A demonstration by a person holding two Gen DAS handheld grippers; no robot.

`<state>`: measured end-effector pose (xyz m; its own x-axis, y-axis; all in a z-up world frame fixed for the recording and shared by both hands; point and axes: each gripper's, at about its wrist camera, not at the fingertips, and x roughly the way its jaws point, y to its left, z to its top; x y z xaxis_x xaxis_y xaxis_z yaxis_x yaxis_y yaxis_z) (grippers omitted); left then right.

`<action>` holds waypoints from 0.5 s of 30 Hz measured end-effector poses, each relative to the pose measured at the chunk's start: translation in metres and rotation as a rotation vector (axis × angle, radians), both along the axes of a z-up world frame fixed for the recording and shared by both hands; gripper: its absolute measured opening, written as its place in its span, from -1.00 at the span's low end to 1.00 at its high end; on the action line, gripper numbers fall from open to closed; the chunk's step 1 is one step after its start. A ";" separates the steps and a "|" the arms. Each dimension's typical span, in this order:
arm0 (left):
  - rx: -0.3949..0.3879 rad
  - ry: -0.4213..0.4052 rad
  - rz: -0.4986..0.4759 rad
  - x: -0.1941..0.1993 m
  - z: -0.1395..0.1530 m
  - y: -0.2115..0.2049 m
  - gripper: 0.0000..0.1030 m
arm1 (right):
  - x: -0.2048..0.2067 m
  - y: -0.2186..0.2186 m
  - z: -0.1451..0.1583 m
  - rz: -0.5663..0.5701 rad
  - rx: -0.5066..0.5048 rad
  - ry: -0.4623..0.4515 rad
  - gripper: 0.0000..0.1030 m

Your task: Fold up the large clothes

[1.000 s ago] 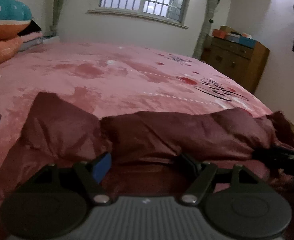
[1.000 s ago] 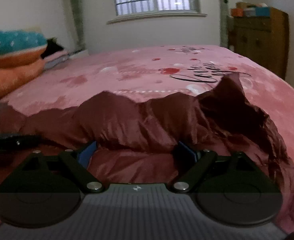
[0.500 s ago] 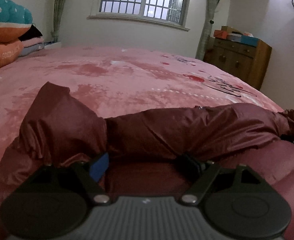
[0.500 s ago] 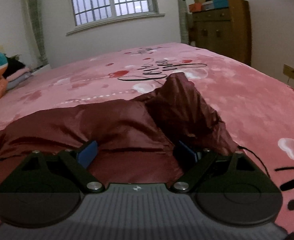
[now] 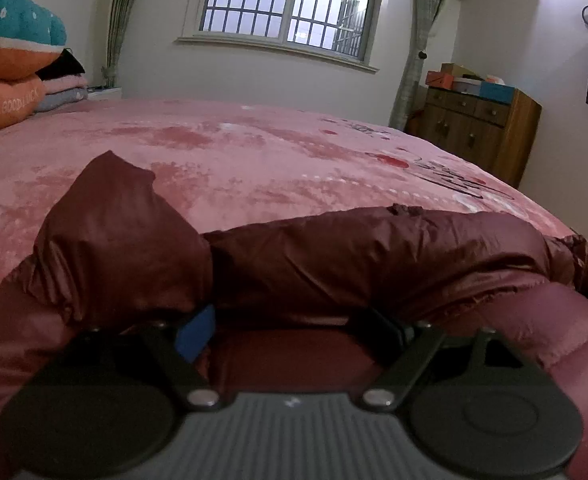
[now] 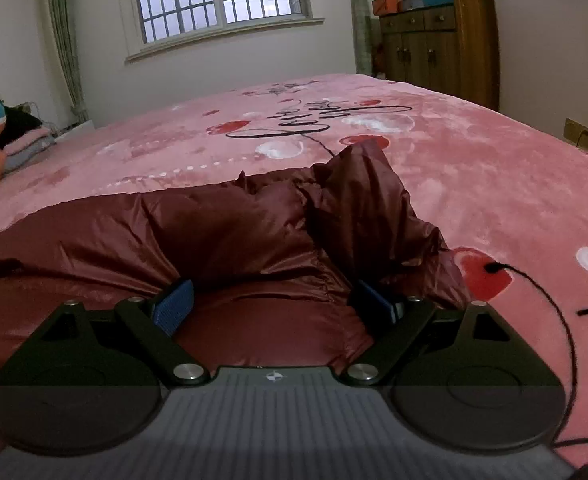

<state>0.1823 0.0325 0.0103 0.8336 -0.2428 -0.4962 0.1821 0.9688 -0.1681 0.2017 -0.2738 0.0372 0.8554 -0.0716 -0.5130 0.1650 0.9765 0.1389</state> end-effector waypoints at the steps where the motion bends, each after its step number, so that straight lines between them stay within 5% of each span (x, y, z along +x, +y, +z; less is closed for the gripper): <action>1: 0.003 0.000 0.001 0.000 0.000 -0.001 0.63 | -0.003 0.000 -0.001 0.000 -0.002 -0.001 1.00; 15: 0.034 0.009 0.000 -0.017 0.026 -0.004 0.75 | -0.055 0.007 0.030 -0.019 0.032 -0.030 1.00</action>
<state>0.1650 0.0289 0.0362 0.8292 -0.2255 -0.5114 0.1805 0.9740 -0.1368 0.1465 -0.2666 0.0668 0.8693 -0.0716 -0.4891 0.1786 0.9681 0.1757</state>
